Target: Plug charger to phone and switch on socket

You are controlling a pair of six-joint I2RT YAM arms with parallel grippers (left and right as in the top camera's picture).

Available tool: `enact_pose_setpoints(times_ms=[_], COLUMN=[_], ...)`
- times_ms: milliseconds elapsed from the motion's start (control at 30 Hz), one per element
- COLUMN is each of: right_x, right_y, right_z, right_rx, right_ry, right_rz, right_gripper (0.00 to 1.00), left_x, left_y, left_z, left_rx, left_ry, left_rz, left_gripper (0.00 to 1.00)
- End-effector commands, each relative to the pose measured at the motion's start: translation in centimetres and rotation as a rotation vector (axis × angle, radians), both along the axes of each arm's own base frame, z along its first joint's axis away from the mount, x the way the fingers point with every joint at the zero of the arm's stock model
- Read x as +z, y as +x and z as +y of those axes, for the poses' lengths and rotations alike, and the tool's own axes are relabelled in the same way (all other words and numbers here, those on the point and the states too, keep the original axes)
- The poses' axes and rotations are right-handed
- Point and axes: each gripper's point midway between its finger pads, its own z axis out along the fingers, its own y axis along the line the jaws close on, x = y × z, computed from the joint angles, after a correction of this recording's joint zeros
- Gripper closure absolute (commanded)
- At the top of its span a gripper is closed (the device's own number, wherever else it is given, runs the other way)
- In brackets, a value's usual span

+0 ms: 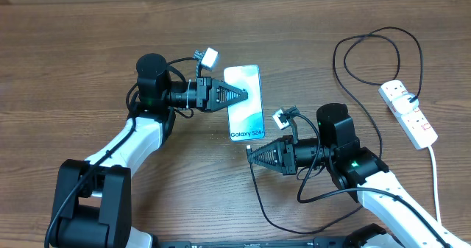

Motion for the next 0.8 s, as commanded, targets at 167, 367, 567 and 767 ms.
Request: enact_pose_setpoints(times_ms=[167,367,567,767], right_x=[1.9,1.8,2.0,2.0], right_y=[0.4,0.5,1.2,2.0], right_z=[0.4,0.4,0.2,-0.5], right_rx=[0.024,0.015,-0.011,-0.049], right_ry=[0.048,0.046,0.048,0.047], right_rz=[-0.073,-0.068,-0.072,-0.058], right_gripper=[0.96,0.96,0.96,0.96], left_x=[1.0,1.0,1.0,1.0], left_y=[-0.5,-0.5,-0.5,-0.5], left_z=[0.0,0.0,0.0,0.0], left_rx=[-0.032,-0.032,-0.032,-0.032], left_ry=[-0.009,-0.009,-0.009,-0.010], left_rz=[-0.020,-0.020,-0.024,-0.028], left_gripper=[0.96,0.96,0.96,0.96])
